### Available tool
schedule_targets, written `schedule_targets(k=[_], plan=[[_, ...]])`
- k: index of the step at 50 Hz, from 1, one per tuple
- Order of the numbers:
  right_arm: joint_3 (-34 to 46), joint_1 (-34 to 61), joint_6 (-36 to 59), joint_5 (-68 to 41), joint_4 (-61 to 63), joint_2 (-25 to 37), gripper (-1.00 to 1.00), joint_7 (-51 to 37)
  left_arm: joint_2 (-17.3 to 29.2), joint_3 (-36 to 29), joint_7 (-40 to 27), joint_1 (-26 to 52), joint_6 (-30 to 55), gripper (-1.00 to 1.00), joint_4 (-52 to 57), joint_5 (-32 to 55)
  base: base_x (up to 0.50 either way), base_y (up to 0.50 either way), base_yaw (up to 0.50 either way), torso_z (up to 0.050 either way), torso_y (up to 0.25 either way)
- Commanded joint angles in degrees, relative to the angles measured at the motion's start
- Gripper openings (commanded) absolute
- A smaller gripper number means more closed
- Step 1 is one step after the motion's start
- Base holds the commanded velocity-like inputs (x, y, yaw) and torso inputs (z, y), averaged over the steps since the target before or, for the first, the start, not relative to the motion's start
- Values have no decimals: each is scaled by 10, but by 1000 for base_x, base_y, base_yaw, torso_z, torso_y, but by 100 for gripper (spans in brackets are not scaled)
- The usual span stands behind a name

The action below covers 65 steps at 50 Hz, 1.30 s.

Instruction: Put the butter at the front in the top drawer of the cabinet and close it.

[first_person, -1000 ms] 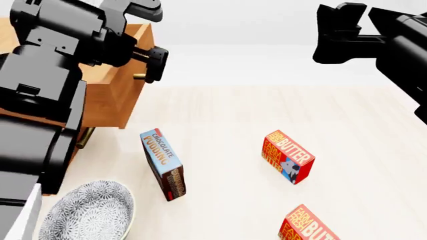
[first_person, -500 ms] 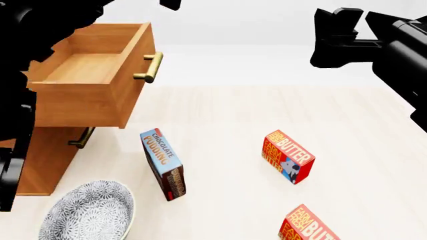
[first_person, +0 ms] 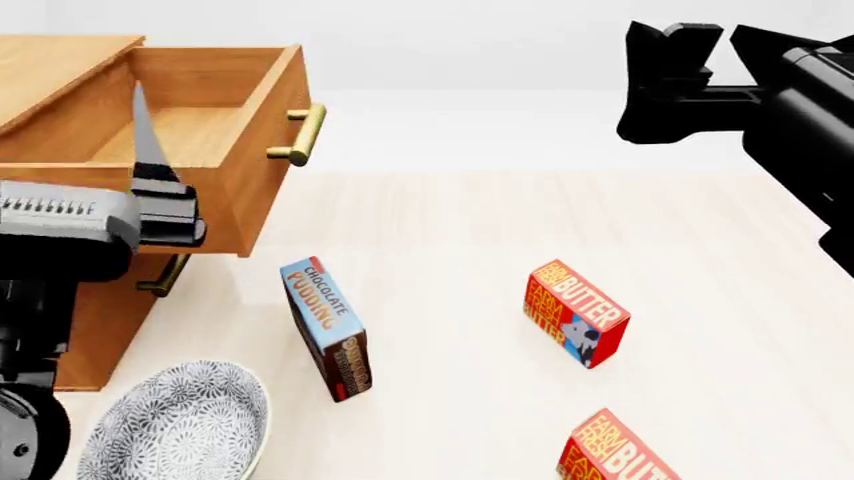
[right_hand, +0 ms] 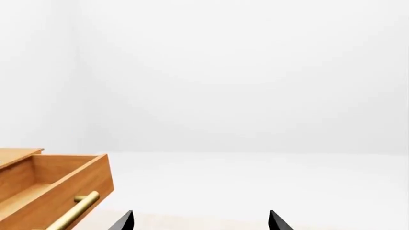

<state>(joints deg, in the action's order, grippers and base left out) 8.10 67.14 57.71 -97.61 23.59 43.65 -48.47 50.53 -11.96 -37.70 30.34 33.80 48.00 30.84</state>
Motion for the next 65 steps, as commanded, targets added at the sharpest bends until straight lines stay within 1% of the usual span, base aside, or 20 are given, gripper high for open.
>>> schedule_targets(k=[1, 3, 5, 9, 15, 18, 24, 28, 31, 36, 41, 48, 52, 59, 65], plan=[[-4, -10, -4, -9, 16, 7, 100, -10, 58, 93, -68, -326, -226, 100, 72, -126, 0, 0, 0, 0, 0], [-5, -11, -5, -11, 19, 8, 100, -12, 48, 95, -66, -362, -275, 100, 48, -153, 0, 0, 0, 0, 0], [-5, -12, -5, -14, 22, 9, 100, -15, 35, 85, -67, -379, -310, 100, 23, -185, 0, 0, 0, 0, 0], [-7, -16, -6, -18, 28, 15, 100, -20, 6, 69, -69, -405, -379, 100, -28, -214, 0, 0, 0, 0, 0], [-3, -12, -2, -18, 29, 18, 100, -20, -7, 57, -64, -418, -422, 100, -71, -231, 0, 0, 0, 0, 0], [2, -3, 7, -15, 26, 24, 100, -9, -8, 56, -63, -420, -428, 100, -81, -231, 0, 0, 0, 0, 0], [38, 44, 81, -21, 14, 63, 100, 59, -10, 54, -63, -428, -433, 100, -90, -238, 0, 0, 0, 0, 0], [60, 74, 124, -71, -39, 94, 100, 72, -10, 55, -63, -433, -436, 100, -94, -240, 0, 0, 0, 0, 0], [68, 88, 146, -83, -64, 108, 100, 94, -9, 57, -64, -434, -432, 100, -91, -240, 0, 0, 0, 0, 0], [90, 108, 177, -99, -107, 115, 100, 114, -11, 52, -63, -428, -419, 100, -84, -241, 0, 0, 0, 0, 0], [124, 161, 215, -90, -179, 99, 100, 139, -12, 51, -62, -427, -415, 100, -82, -242, 0, 0, 0, 0, 0], [196, 231, 282, -31, -299, 53, 100, 199, -15, 46, -60, -424, -414, 100, -79, -243, 0, 0, 0, 0, 0], [239, 259, 303, 17, -355, 29, 100, 256, -17, 43, -58, -422, -413, 100, -79, -243, 0, 0, 0, 0, 0], [346, 312, 288, 161, -439, -12, 100, 411, -19, 41, -57, -426, -418, 100, -83, -242, 0, 0, 0, 0, 0], [415, 326, 255, 241, -489, -30, 100, 481, -21, 40, -57, -429, -417, 100, -85, -242, 0, 0, 0, 0, 0]])
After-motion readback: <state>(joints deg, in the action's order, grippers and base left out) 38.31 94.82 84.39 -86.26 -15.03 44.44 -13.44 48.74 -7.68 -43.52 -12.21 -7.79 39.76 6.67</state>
